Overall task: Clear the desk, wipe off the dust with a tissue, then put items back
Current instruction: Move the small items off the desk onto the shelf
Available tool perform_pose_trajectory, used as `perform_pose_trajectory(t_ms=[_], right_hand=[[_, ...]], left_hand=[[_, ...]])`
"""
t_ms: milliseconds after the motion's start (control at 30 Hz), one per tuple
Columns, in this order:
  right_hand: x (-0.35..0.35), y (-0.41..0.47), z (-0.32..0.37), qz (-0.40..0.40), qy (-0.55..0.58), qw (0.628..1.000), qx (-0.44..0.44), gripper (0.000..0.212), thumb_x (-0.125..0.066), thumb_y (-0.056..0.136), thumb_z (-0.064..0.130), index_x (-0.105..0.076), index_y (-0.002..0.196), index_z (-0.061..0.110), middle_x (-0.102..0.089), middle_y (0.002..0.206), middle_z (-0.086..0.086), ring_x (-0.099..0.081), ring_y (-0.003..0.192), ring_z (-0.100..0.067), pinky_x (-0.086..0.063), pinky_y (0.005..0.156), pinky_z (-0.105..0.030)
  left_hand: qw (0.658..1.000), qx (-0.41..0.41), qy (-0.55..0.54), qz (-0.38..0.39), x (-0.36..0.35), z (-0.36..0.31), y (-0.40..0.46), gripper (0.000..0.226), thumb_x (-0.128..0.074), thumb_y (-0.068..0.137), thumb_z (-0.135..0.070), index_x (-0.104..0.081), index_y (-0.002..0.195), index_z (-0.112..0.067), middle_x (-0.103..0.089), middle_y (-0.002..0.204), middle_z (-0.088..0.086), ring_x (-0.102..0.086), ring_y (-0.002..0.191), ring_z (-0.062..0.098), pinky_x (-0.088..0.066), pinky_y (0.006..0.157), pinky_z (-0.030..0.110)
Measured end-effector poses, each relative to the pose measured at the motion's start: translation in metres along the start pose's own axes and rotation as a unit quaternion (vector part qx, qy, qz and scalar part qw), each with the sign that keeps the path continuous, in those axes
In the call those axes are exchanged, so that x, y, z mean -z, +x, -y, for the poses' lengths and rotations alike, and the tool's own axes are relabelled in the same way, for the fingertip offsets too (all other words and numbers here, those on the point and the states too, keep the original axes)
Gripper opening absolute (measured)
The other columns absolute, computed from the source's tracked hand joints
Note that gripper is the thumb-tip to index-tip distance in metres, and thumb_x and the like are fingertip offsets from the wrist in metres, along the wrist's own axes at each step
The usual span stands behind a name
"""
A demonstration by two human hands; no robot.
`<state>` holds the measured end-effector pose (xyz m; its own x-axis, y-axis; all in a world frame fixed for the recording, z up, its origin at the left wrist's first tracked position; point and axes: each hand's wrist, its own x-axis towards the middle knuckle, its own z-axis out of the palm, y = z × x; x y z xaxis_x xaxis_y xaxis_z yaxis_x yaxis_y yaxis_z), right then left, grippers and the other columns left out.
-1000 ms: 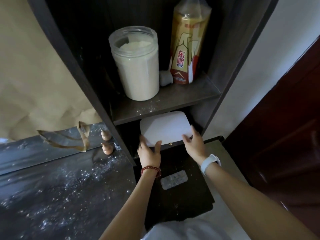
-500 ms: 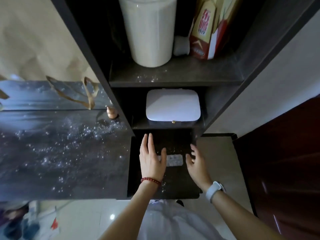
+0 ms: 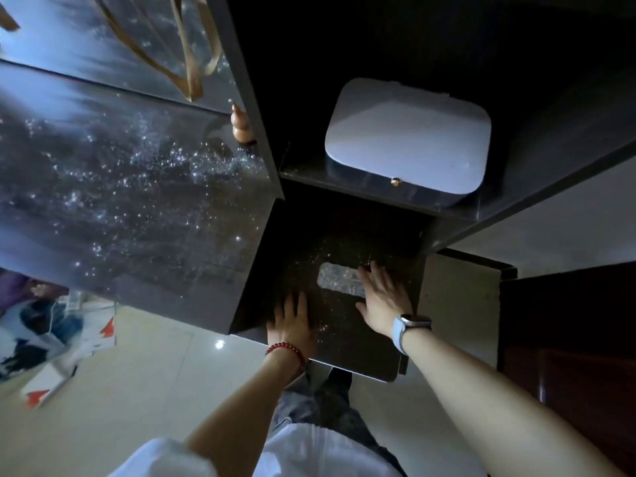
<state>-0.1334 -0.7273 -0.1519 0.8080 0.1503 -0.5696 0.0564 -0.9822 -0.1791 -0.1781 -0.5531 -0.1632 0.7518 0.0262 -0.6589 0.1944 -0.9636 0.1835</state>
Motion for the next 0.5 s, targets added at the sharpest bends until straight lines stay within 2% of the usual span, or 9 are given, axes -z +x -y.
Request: perform_pose_trajectory(t_ms=[67, 133, 233, 300, 333, 433, 500], right_hand=[[-0.009, 0.003, 0.001, 0.018, -0.046, 0.999, 0.001, 0.068, -0.045, 0.092, 0.032, -0.004, 0.145, 0.019, -0.002, 0.155, -0.009, -0.005, 0.142, -0.029, -0.019, 0.111, -0.049], [-0.016, 0.003, 0.003, -0.016, -0.092, 0.996, 0.001, 0.067, -0.048, 0.091, 0.031, -0.01, 0.144, 0.015, -0.016, 0.15, -0.014, -0.019, 0.136, -0.032, -0.027, 0.105, -0.048], [-0.023, 0.005, 0.006, -0.086, -0.113, 0.99, 0.003, 0.051, -0.057, 0.085, 0.021, -0.037, 0.132, 0.012, -0.048, 0.121, -0.015, -0.048, 0.109, -0.032, -0.043, 0.085, -0.044], [-0.024, 0.005, 0.008, -0.13, -0.093, 0.987, -0.008, 0.044, -0.072, 0.072, 0.014, -0.054, 0.112, 0.01, -0.057, 0.097, -0.015, -0.058, 0.087, -0.033, -0.049, 0.068, -0.04], [-0.023, 0.004, 0.009, -0.129, -0.067, 0.989, -0.012, 0.044, -0.074, 0.067, 0.011, -0.056, 0.107, 0.007, -0.057, 0.093, -0.016, -0.058, 0.084, -0.034, -0.05, 0.066, -0.04], [-0.019, -0.006, 0.017, -0.077, 0.079, 0.993, -0.037, 0.051, -0.065, 0.075, 0.017, -0.043, 0.12, 0.006, -0.046, 0.112, -0.02, -0.043, 0.105, -0.037, -0.043, 0.084, -0.042], [-0.01, -0.023, 0.024, -0.08, 0.202, 0.974, -0.065, 0.059, -0.063, 0.076, 0.02, -0.037, 0.127, 0.01, -0.042, 0.119, -0.018, -0.036, 0.113, -0.034, -0.04, 0.091, -0.04]], left_hand=[[1.0, -0.001, 0.015, 0.018, -0.007, 0.004, 0.003, 0.083, -0.051, 0.086, -0.043, 0.002, 0.145, -0.021, 0.006, 0.155, 0.01, 0.005, 0.142, 0.033, -0.012, 0.114, 0.05], [1.0, -0.002, 0.02, 0.019, -0.012, 0.006, 0.003, 0.083, -0.051, 0.085, -0.044, 0.002, 0.145, -0.021, 0.01, 0.155, 0.01, 0.008, 0.142, 0.032, -0.012, 0.114, 0.05], [1.0, -0.01, 0.02, 0.01, -0.012, 0.007, 0.003, 0.08, -0.05, 0.086, -0.042, 0.001, 0.145, -0.021, 0.009, 0.155, 0.009, 0.007, 0.142, 0.032, -0.011, 0.114, 0.05], [0.999, -0.019, 0.028, 0.014, -0.008, 0.01, 0.003, 0.078, -0.05, 0.087, -0.039, -0.002, 0.145, -0.021, 0.005, 0.156, 0.008, 0.003, 0.142, 0.032, -0.012, 0.114, 0.049], [0.999, -0.021, 0.029, 0.017, -0.005, 0.011, 0.004, 0.076, -0.05, 0.087, -0.038, -0.004, 0.145, -0.021, 0.003, 0.156, 0.008, 0.001, 0.142, 0.032, -0.013, 0.115, 0.049], [0.999, -0.021, 0.015, 0.023, 0.009, 0.012, 0.001, 0.071, -0.05, 0.088, -0.034, -0.01, 0.144, -0.018, -0.002, 0.155, 0.009, -0.005, 0.142, 0.032, -0.016, 0.115, 0.048], [0.999, -0.028, -0.024, -0.002, 0.021, 0.007, -0.007, 0.066, -0.048, 0.089, -0.031, -0.015, 0.143, -0.017, -0.007, 0.154, 0.01, -0.009, 0.14, 0.032, -0.02, 0.115, 0.047]])
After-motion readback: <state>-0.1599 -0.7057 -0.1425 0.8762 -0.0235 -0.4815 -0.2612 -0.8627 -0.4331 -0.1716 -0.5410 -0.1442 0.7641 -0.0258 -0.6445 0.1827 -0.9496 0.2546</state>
